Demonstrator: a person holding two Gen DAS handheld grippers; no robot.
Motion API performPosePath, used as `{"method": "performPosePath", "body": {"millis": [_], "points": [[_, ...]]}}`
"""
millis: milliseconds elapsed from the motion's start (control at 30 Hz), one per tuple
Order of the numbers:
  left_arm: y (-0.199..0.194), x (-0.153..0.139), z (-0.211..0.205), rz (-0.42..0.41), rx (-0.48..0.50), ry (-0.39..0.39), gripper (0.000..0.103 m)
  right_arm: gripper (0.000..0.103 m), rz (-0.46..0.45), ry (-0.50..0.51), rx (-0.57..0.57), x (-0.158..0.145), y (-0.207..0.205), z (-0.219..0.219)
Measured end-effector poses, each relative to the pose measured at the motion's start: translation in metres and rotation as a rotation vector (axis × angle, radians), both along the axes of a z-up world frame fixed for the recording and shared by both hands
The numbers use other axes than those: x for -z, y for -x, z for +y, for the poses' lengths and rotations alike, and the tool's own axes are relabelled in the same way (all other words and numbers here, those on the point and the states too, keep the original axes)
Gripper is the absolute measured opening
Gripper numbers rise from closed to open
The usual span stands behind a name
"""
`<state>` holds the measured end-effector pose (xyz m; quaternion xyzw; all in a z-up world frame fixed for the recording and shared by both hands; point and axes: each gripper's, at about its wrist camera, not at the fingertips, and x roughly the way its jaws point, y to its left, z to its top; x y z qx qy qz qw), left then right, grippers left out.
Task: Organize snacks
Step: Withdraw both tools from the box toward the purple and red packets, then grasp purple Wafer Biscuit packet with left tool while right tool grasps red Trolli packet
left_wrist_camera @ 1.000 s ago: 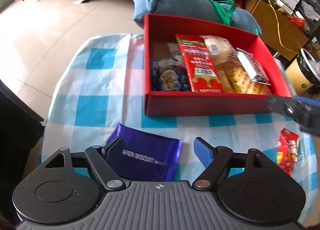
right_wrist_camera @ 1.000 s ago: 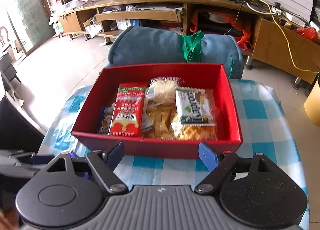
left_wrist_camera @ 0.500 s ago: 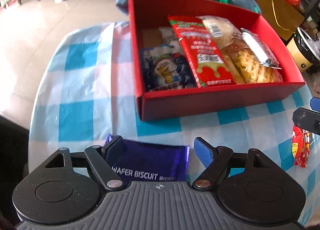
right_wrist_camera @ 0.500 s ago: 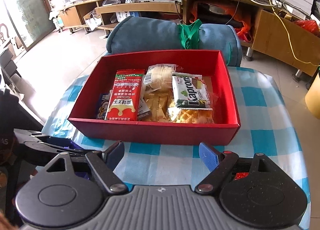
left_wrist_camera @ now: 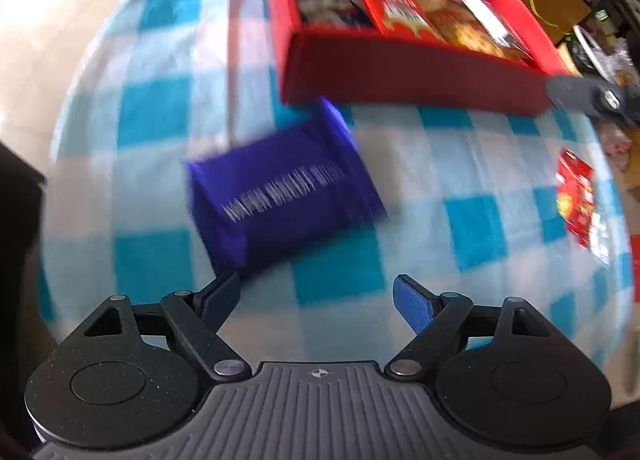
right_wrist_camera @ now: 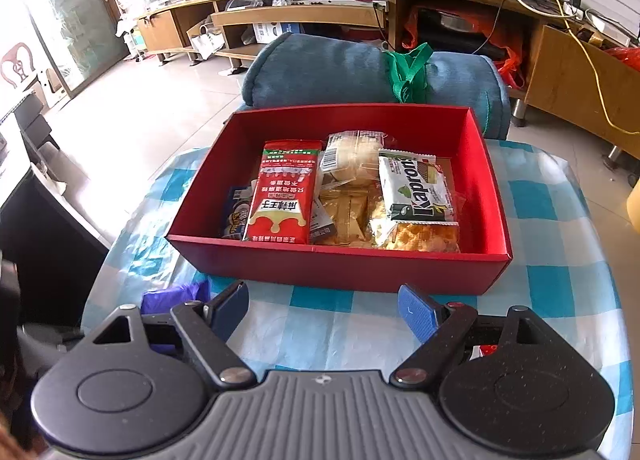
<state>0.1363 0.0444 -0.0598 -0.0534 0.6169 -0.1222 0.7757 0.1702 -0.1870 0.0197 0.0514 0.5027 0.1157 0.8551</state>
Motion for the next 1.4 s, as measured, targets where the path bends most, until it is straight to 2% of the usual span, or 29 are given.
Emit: {"method": "performPosePath", "body": {"millis": [100, 200, 300, 367, 500, 567, 700, 833, 900, 1000, 1133, 1233, 1300, 1400], "points": [[0.015, 0.000, -0.011, 0.034, 0.055, 0.039, 0.085, 0.078, -0.003, -0.005, 0.002, -0.002, 0.002, -0.002], [0.013, -0.016, -0.013, -0.029, 0.061, 0.024, 0.085, 0.078, -0.002, -0.006, 0.005, -0.002, 0.005, -0.007], [-0.004, -0.035, -0.010, -0.132, 0.058, -0.052, 0.086, 0.078, 0.010, -0.008, 0.021, 0.000, 0.007, -0.015], [-0.017, -0.040, -0.011, -0.171, 0.104, -0.109, 0.087, 0.078, 0.019, -0.012, 0.032, 0.003, 0.009, -0.020], [-0.042, -0.033, -0.020, -0.172, 0.260, -0.244, 0.087, 0.079, 0.029, -0.012, 0.043, 0.006, 0.012, -0.026], [-0.048, -0.023, -0.016, -0.144, 0.297, -0.252, 0.087, 0.079, 0.041, -0.017, 0.046, 0.010, 0.011, -0.028], [-0.052, -0.009, -0.019, -0.099, 0.352, -0.217, 0.087, 0.079, 0.064, -0.036, 0.049, 0.016, 0.008, -0.027], [-0.048, -0.001, -0.028, -0.129, 0.436, -0.269, 0.092, 0.079, 0.068, -0.039, 0.032, 0.017, 0.006, -0.021], [-0.053, 0.004, -0.025, -0.122, 0.437, -0.280, 0.093, 0.079, 0.071, -0.044, 0.032, 0.018, 0.005, -0.020], [-0.062, 0.007, -0.015, -0.083, 0.413, -0.230, 0.094, 0.079, 0.078, -0.053, 0.027, 0.019, 0.005, -0.019], [-0.049, 0.010, -0.021, -0.094, 0.464, -0.247, 0.096, 0.079, 0.084, -0.055, 0.032, 0.021, 0.002, -0.021], [-0.040, 0.011, -0.020, -0.084, 0.449, -0.248, 0.095, 0.079, 0.083, -0.050, 0.052, 0.020, 0.001, -0.028], [-0.036, 0.011, -0.015, -0.071, 0.400, -0.248, 0.092, 0.079, 0.080, -0.050, 0.070, 0.018, 0.002, -0.035], [-0.024, 0.007, -0.013, -0.083, 0.347, -0.233, 0.080, 0.079, 0.078, -0.047, 0.113, 0.016, 0.006, -0.049]]}}
